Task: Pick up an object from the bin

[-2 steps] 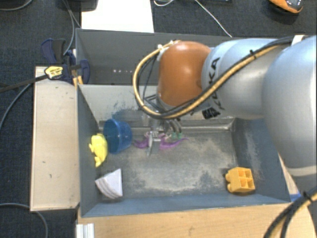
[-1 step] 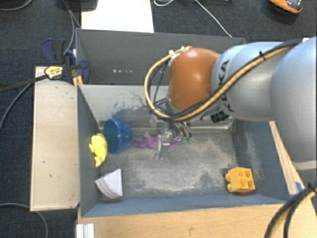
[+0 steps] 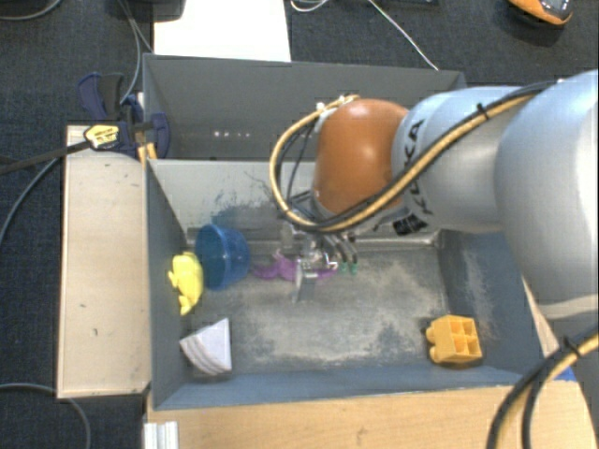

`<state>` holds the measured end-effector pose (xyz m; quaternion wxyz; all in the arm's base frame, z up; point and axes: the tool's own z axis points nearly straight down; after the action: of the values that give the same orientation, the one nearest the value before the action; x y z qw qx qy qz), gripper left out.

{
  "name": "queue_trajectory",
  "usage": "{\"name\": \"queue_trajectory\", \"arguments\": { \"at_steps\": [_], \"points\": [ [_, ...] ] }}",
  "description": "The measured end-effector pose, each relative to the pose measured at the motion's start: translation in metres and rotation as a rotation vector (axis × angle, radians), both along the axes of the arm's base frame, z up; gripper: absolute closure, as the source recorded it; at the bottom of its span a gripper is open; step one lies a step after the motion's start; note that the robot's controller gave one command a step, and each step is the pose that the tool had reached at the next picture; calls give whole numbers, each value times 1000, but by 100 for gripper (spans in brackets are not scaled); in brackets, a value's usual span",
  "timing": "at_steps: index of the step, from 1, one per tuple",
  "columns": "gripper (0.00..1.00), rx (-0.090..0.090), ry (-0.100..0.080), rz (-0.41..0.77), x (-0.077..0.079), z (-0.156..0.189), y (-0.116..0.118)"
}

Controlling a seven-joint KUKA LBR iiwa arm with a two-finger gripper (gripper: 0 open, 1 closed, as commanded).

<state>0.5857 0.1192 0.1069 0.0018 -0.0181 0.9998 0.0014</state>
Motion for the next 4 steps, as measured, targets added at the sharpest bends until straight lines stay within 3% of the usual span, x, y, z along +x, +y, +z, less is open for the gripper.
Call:
{"name": "queue_trajectory", "arguments": {
  "at_steps": [1,2,3,4],
  "points": [
    [0,0,-3,-9,4,-32,-3],
    [100,1,-4,-57,3,-44,-1],
    [100,2,-5,-70,2,-41,0],
    [100,2,-3,-79,1,-10,-4]
  ]
}}
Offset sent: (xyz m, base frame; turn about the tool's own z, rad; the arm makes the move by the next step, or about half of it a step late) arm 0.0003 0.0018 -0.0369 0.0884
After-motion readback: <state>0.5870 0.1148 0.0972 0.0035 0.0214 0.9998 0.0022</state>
